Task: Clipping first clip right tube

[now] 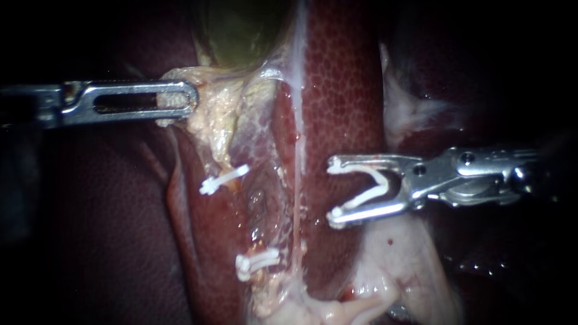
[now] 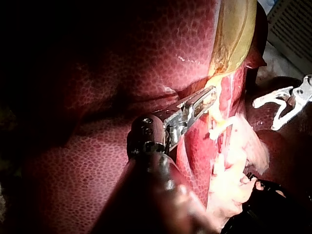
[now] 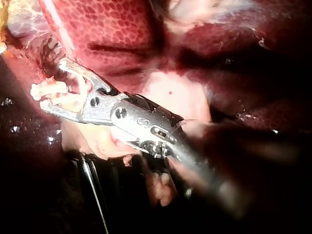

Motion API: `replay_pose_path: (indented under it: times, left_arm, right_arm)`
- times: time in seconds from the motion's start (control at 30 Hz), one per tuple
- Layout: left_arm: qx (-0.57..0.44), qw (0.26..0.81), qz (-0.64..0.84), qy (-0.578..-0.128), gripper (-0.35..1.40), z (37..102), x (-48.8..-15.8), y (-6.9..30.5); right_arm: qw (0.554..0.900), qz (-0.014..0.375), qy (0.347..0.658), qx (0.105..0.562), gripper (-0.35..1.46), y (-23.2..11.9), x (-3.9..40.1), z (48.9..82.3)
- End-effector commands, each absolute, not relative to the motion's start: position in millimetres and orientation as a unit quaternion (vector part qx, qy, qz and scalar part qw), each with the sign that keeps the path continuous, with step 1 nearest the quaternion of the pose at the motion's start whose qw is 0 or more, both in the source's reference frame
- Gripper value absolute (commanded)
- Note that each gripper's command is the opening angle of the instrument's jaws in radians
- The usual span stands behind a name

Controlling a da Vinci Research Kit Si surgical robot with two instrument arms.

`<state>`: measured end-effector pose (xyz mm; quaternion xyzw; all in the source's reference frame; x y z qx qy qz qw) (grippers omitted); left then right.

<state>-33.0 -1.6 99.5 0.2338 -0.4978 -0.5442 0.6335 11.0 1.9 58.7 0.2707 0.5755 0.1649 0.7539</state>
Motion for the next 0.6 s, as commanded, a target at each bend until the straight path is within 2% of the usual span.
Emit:
replay_pose_path:
  times: [0.03, 0.43, 0.6]
  left_arm:
    - [0.234, 0.634, -0.544, -0.498, -0.35, 99.6, -32.9, -1.6]
    - [0.234, 0.634, -0.544, -0.498, -0.35, 99.6, -32.8, -1.7]
    - [0.234, 0.634, -0.544, -0.498, -0.35, 99.5, -32.8, -1.7]
  right_arm:
    - [0.756, 0.168, 0.570, 0.275, 0.60, 1.7, 11.1, 59.3]
    - [0.767, 0.190, 0.527, 0.312, 0.60, -1.5, 12.7, 68.8]
    - [0.766, 0.196, 0.517, 0.329, 0.60, -3.0, 13.9, 71.4]
